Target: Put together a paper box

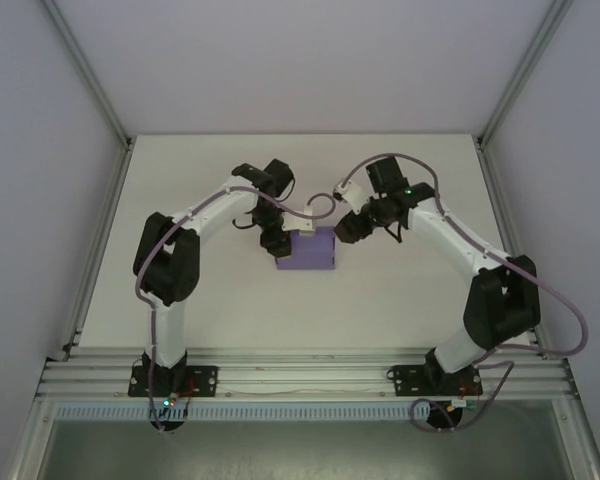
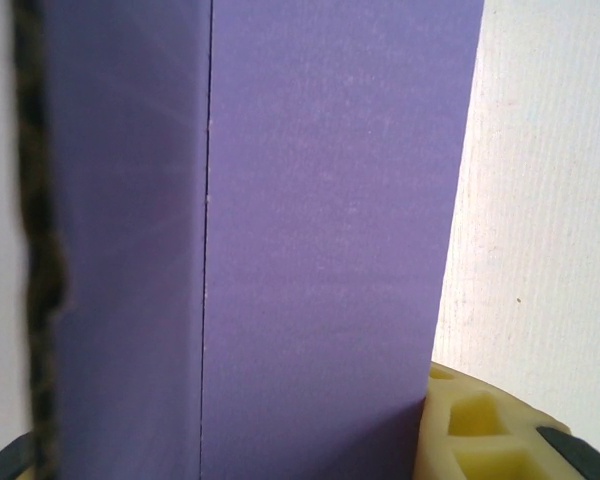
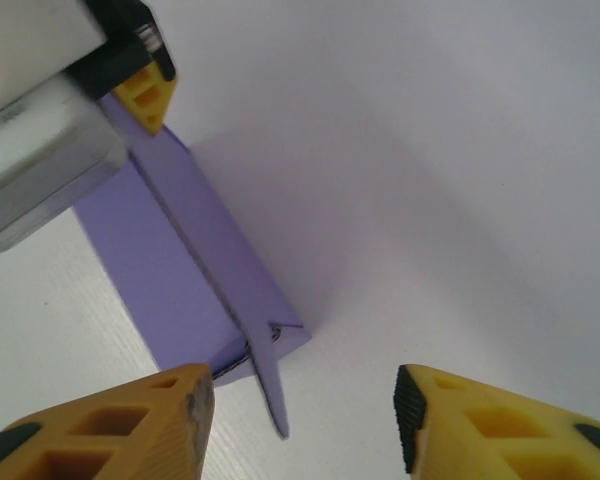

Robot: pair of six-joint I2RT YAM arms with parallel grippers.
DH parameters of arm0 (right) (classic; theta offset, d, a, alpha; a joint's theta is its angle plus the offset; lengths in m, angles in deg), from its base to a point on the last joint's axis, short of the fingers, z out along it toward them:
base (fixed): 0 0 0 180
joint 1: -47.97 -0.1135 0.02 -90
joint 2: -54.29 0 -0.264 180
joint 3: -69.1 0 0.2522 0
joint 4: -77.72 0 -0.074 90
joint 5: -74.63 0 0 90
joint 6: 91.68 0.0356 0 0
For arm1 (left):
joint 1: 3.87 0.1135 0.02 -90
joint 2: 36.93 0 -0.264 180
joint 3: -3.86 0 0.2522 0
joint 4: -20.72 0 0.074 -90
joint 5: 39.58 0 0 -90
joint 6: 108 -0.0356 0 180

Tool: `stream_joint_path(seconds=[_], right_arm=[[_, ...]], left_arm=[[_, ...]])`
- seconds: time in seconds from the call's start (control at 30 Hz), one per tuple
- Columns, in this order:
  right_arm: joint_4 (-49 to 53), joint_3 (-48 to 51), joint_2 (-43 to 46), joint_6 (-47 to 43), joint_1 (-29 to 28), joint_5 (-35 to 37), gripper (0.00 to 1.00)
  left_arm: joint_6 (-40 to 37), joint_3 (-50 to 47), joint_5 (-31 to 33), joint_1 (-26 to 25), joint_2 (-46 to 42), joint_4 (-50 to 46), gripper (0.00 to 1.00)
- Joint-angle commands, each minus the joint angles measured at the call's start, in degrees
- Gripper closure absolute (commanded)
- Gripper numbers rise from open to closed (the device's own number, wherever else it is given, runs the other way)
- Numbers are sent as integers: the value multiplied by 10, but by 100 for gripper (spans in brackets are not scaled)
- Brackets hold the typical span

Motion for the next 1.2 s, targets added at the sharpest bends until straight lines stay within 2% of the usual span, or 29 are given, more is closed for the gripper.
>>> stream_joint_path(seconds=[0.0, 0.13, 0.23, 0.37, 0.7, 0.77, 0.87, 0.93, 1.0, 1.17], right_arm=[[36, -30, -18, -4, -10, 22, 53], [39, -37, -26, 1, -13, 25, 68], [62, -44, -30, -1, -13, 17, 74], [72, -40, -35, 6, -15, 13, 78], [29, -31, -42, 43, -16, 1, 78], [28, -33, -41, 47, -17, -4, 84], [23, -30, -37, 66, -17, -6, 100], [0, -21, -33, 114, -20, -6, 100], [-58, 4, -20, 203, -34, 30, 100], [-169, 63, 4, 426, -122, 323, 100]], left_arm=[[-7, 15, -1, -5, 10, -18, 74], [-2, 16, 4, -6, 15, -18, 73], [5, 16, 4, -7, 15, -15, 73], [7, 15, 3, -7, 12, -10, 73], [16, 16, 11, -12, 10, -8, 74], [21, 14, 14, -13, 9, -3, 73], [32, 12, 14, -16, 3, 11, 73], [49, 7, 18, -18, -3, 31, 73], [71, 4, 25, -19, -6, 54, 73], [105, 0, 31, -25, -3, 83, 73]])
